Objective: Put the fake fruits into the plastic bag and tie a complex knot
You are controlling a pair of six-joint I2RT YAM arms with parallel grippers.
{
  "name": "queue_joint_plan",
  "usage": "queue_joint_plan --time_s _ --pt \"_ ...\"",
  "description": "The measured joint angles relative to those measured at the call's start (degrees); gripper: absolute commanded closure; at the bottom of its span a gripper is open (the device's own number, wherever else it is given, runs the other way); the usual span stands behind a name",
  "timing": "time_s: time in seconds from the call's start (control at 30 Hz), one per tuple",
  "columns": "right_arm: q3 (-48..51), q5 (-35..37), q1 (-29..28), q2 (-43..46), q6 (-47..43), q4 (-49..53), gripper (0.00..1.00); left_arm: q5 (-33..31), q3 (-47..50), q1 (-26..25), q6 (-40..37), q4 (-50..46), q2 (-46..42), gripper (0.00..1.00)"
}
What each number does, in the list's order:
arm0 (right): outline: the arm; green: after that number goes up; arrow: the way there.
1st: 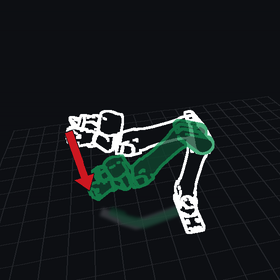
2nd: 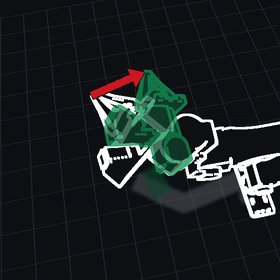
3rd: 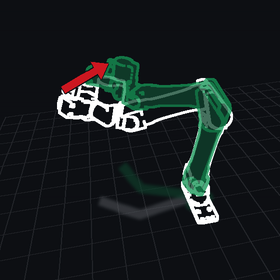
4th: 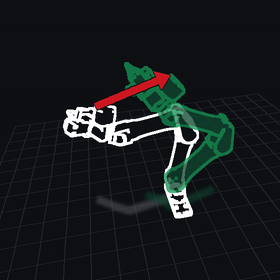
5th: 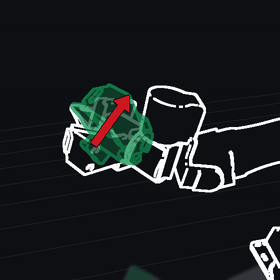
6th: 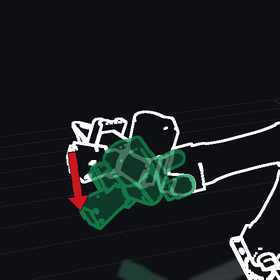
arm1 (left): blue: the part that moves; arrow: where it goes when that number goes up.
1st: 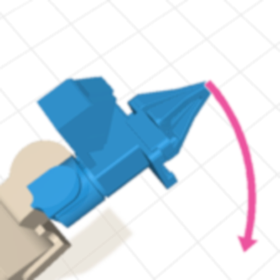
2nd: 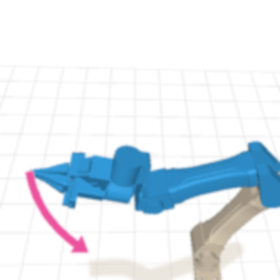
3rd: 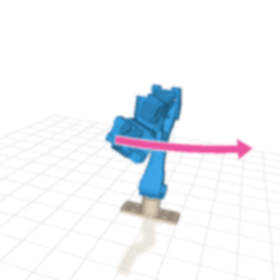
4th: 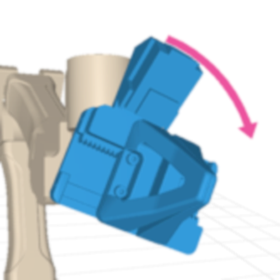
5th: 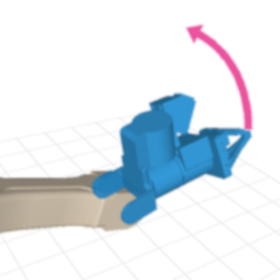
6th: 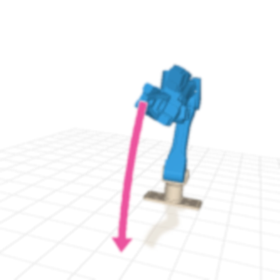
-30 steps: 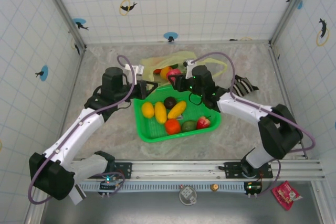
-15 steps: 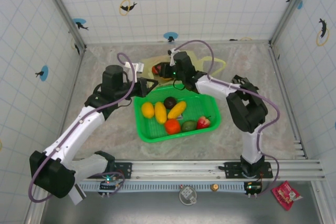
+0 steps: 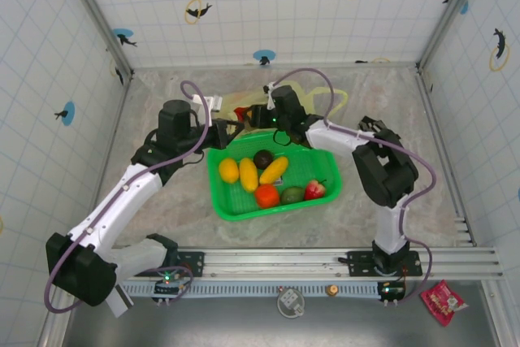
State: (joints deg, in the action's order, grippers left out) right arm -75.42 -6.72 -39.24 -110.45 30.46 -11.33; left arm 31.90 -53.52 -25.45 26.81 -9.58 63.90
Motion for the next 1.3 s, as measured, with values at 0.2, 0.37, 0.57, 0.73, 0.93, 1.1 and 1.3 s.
queue_joint_plan --time_s 0.2,0.37,0.57,0.73,0.93,1.1,1.3 --pt "4.6 -1.5 0.5 7.4 -1.0 -1.2 0.34 0.0 0.5 0.0 0.0 -0.1 -0.5 1.0" --pt "8.1 -2.7 0.6 14.7 -2.5 -1.7 0.34 0.0 1.0 0.0 -0.4 -0.3 -1.4 1.0" --pt "15.2 -3.7 0.3 23.6 -4.7 -2.1 0.32 0.0 1.4 0.0 -1.3 -0.7 -1.7 1.0" --pt "20.8 -4.3 0.1 28.1 -6.7 -1.3 0.32 0.0 1.7 0.0 -1.3 -0.7 -1.7 1.0" --pt "24.5 -5.6 -0.3 31.0 -9.0 4.5 0.34 -0.1 1.7 0.0 -1.5 -0.8 -1.8 1.0" --pt "25.6 -6.0 -2.1 31.0 -6.4 11.0 0.3 -0.7 1.7 0.0 -2.2 -1.2 -1.8 1.0" --pt "26.4 -3.6 -3.8 30.5 5.0 15.2 0.3 -1.1 1.7 0.0 -2.9 -1.8 -1.8 1.0"
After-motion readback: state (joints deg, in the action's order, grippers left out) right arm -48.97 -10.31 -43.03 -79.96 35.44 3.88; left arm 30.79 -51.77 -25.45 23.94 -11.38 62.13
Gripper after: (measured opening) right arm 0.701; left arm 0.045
